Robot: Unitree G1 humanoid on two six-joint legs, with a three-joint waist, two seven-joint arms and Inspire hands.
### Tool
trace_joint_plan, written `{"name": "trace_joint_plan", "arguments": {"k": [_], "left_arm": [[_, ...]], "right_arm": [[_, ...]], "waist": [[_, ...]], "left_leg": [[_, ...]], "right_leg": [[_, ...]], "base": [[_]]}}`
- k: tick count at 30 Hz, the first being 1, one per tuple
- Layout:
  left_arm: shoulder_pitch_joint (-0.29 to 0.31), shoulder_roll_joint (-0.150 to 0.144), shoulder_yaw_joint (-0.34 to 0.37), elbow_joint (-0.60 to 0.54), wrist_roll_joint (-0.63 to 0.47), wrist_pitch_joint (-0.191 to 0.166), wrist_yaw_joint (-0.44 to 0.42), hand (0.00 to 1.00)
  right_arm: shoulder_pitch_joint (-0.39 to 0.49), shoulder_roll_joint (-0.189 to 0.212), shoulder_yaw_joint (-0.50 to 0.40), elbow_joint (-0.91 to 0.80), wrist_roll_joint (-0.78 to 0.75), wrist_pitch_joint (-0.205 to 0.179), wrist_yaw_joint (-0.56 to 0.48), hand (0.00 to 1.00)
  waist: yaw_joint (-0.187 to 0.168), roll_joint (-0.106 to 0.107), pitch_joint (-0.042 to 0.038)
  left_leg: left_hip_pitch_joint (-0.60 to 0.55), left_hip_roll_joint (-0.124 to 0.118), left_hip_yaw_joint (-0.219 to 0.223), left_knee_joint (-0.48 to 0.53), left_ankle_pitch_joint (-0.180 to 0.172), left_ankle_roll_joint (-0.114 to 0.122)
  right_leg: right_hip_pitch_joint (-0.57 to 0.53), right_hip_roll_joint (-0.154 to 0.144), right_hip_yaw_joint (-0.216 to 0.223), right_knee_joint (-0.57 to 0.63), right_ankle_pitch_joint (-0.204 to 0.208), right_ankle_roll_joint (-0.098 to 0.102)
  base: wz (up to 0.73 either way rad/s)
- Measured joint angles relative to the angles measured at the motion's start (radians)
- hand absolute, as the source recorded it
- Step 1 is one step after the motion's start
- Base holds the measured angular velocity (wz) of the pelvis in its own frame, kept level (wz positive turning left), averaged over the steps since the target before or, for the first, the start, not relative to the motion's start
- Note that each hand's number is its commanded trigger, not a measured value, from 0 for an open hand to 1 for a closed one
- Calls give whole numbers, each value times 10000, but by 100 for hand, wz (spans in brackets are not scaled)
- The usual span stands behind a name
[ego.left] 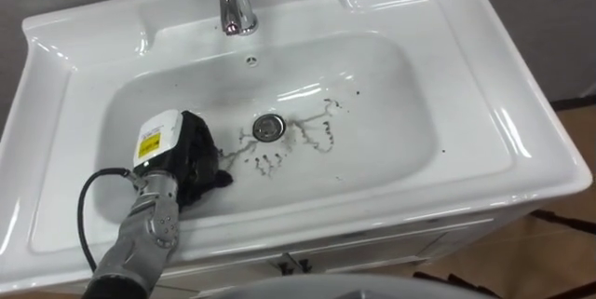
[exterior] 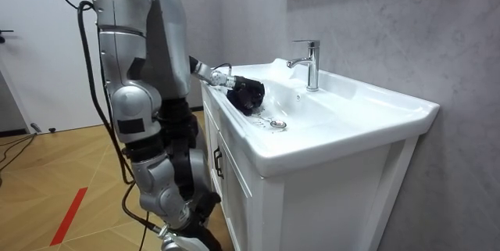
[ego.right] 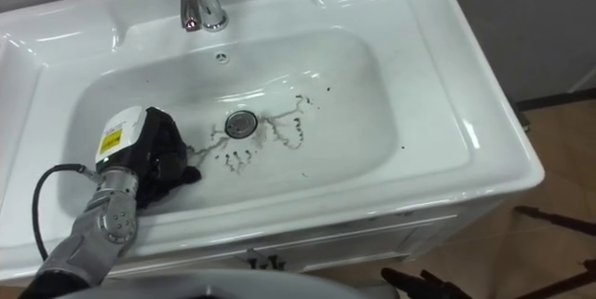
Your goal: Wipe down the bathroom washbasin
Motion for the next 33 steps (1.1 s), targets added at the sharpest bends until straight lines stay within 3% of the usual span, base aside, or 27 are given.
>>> {"name": "trace_joint_plan", "arguments": {"k": [6,10,14,17,20,23,25,29,33], "left_arm": [[-47,-39,145,-7,-2261,-345,-461,100],[-105,-250,122,57,-3811,-626,-808,100],[-301,-417,102,-8,-4686,-675,-1172,100],[-643,-462,-182,70,-5882,-675,-1626,100],[-993,-547,-198,280,-5922,-651,-1873,100],[-1730,-834,-195,704,-5899,-668,-2005,100],[-2104,-861,-371,941,-5882,-678,-2030,100],[-2503,-939,-512,1178,-5304,-570,-2037,100],[-3753,-964,-918,2112,-5238,-386,-2024,100]], "right_arm": [[-130,127,413,-32,251,-8,-8,0],[-288,265,679,-19,316,-10,-8,0],[-410,279,739,-74,137,-2,-7,0],[-572,351,769,-137,-8,176,-8,0],[-718,511,798,-122,-103,197,-3,0],[-982,605,1188,-132,-117,202,-1,0],[-1021,614,1325,-130,-200,203,-1,0],[-1355,604,1291,-23,-381,214,-1,0],[-1729,533,1370,131,55,334,-98,0]], "waist": [[28,-116,-4],[7,-228,0],[-42,-288,1],[-74,-422,60],[-108,-559,124],[-97,-580,163],[-115,-575,186],[-509,-449,216],[-882,-156,380]], "left_leg": [[-187,-23,24,24,15,19],[-237,-27,-20,31,26,18],[-475,-26,-40,145,25,18],[-594,-27,-37,121,34,18],[-632,-24,-27,140,34,18],[-1068,-5,-5,369,38,26],[-1250,-3,-24,453,54,54],[-1662,16,-11,635,84,103],[-2320,6,57,916,178,220]], "right_leg": [[-147,-31,-33,-18,-24,13],[-166,-42,-140,-23,-23,12],[-322,-51,-200,6,-23,12],[-464,-57,-222,58,-23,12],[-502,-58,-228,83,-22,13],[-959,-74,-190,354,-20,11],[-1147,-76,-166,432,-12,5],[-1586,-104,-160,728,-11,4],[-2364,-200,-48,1317,-12,5]], "base": [[1],[4],[5],[3],[0],[0],[0],[1],[-5]]}}
